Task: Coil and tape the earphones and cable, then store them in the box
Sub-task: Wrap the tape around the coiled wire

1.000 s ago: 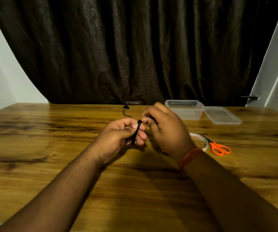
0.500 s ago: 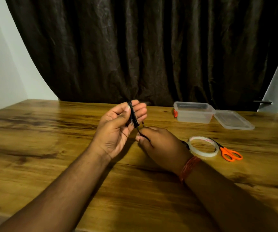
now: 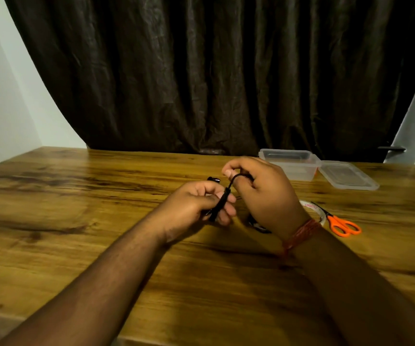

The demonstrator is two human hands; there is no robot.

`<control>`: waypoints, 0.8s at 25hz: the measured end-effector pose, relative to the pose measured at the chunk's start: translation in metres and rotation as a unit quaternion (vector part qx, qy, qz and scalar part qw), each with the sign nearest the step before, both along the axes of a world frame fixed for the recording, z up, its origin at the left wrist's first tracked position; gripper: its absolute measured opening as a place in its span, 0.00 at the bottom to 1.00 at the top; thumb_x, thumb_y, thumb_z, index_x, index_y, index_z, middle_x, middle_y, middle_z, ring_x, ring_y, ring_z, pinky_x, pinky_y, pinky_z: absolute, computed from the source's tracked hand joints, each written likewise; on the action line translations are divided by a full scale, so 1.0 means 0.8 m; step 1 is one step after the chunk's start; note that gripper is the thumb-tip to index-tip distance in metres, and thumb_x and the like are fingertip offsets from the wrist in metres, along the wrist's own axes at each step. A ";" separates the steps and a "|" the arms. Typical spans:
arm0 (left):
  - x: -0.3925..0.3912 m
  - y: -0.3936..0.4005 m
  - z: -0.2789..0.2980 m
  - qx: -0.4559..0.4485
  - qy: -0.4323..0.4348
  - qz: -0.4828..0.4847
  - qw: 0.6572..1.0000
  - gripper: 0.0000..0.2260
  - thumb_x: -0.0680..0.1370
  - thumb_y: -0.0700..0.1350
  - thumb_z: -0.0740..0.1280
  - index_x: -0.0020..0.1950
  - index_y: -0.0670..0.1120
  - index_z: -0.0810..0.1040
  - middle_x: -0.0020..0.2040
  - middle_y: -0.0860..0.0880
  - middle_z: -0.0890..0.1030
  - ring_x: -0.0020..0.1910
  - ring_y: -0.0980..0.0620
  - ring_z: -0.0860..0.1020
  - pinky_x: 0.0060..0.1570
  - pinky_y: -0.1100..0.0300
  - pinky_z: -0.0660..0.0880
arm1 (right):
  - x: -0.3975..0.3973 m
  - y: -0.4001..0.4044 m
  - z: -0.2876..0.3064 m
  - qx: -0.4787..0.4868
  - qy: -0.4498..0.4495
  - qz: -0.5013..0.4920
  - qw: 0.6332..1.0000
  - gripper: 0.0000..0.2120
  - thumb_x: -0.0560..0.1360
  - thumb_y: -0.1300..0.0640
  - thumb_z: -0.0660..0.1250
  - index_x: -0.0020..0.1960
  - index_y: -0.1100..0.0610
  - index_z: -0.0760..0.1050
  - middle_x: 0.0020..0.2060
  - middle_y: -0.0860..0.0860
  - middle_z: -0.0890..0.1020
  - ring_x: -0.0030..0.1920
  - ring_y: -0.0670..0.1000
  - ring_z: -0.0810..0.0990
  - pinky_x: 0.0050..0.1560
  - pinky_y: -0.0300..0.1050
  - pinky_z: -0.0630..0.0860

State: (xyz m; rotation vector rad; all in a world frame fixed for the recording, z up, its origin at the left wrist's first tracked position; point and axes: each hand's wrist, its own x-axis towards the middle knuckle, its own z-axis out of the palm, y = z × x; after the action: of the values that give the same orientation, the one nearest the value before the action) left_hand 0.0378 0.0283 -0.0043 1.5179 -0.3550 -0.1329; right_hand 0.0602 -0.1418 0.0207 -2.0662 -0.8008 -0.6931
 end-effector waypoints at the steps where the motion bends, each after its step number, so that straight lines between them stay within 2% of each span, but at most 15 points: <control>1: -0.004 0.001 0.003 -0.011 0.004 -0.040 0.999 0.08 0.77 0.36 0.61 0.49 0.39 0.80 0.40 0.40 0.82 0.35 0.49 0.80 0.40 0.58 0.78 | 0.003 -0.002 0.000 0.001 0.001 -0.006 1.000 0.07 0.78 0.58 0.64 0.50 0.52 0.81 0.45 0.44 0.82 0.46 0.41 0.78 0.48 0.40 0.73; 4: -0.010 0.007 0.010 -0.075 0.014 -0.110 0.991 0.09 0.74 0.39 0.63 0.48 0.40 0.82 0.36 0.42 0.81 0.31 0.51 0.79 0.35 0.59 0.78 | 0.010 -0.003 -0.006 -0.022 -0.001 -0.013 1.000 0.09 0.80 0.56 0.61 0.50 0.53 0.81 0.46 0.46 0.83 0.49 0.45 0.78 0.51 0.45 0.73; 7: -0.010 0.013 0.012 -0.155 0.002 -0.166 0.974 0.08 0.73 0.41 0.70 0.49 0.40 0.82 0.36 0.44 0.80 0.31 0.53 0.78 0.34 0.60 0.78 | 0.011 -0.002 -0.012 -0.052 -0.001 -0.013 0.999 0.12 0.80 0.53 0.57 0.50 0.51 0.79 0.45 0.48 0.82 0.48 0.49 0.78 0.50 0.52 0.74; 10: -0.008 0.016 0.015 -0.259 -0.028 -0.184 0.948 0.09 0.73 0.40 0.71 0.51 0.39 0.82 0.38 0.46 0.80 0.31 0.56 0.78 0.36 0.61 0.78 | 0.001 0.008 -0.018 -0.157 -0.014 -0.033 0.987 0.14 0.79 0.49 0.54 0.54 0.52 0.76 0.48 0.50 0.80 0.50 0.54 0.78 0.47 0.53 0.75; 13: -0.003 0.012 0.023 -0.340 -0.068 -0.042 0.937 0.10 0.75 0.37 0.64 0.51 0.39 0.82 0.40 0.46 0.82 0.32 0.57 0.79 0.38 0.61 0.79 | -0.011 0.024 -0.023 -0.252 -0.011 -0.036 0.967 0.13 0.82 0.49 0.56 0.58 0.54 0.74 0.53 0.52 0.79 0.52 0.56 0.78 0.47 0.51 0.75; 16: 0.008 0.013 0.026 -0.352 -0.085 0.099 0.927 0.11 0.79 0.34 0.58 0.56 0.37 0.78 0.45 0.43 0.85 0.39 0.54 0.83 0.45 0.60 0.80 | -0.026 0.032 -0.025 -0.293 -0.048 -0.023 0.955 0.12 0.82 0.48 0.54 0.56 0.52 0.73 0.51 0.50 0.79 0.49 0.55 0.79 0.44 0.50 0.73; 18: 0.014 0.013 0.021 -0.283 -0.099 0.180 0.937 0.10 0.82 0.35 0.59 0.58 0.37 0.77 0.47 0.43 0.85 0.43 0.52 0.84 0.48 0.58 0.80 | -0.033 0.035 -0.025 -0.287 -0.088 -0.004 0.954 0.11 0.82 0.48 0.54 0.52 0.52 0.73 0.47 0.50 0.79 0.45 0.55 0.80 0.40 0.50 0.74; 20: 0.014 0.007 0.014 -0.168 -0.103 0.240 0.951 0.09 0.82 0.37 0.60 0.56 0.40 0.79 0.46 0.45 0.86 0.45 0.51 0.84 0.49 0.58 0.79 | -0.036 0.035 -0.021 -0.261 -0.115 0.006 0.959 0.12 0.81 0.48 0.54 0.50 0.52 0.74 0.44 0.50 0.80 0.42 0.55 0.80 0.37 0.50 0.74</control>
State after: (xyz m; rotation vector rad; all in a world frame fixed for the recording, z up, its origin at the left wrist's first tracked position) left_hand 0.0490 0.0336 0.0072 1.2397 -0.1527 0.4536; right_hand 0.0316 -0.1135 0.0038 -2.4719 -1.2326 -0.7867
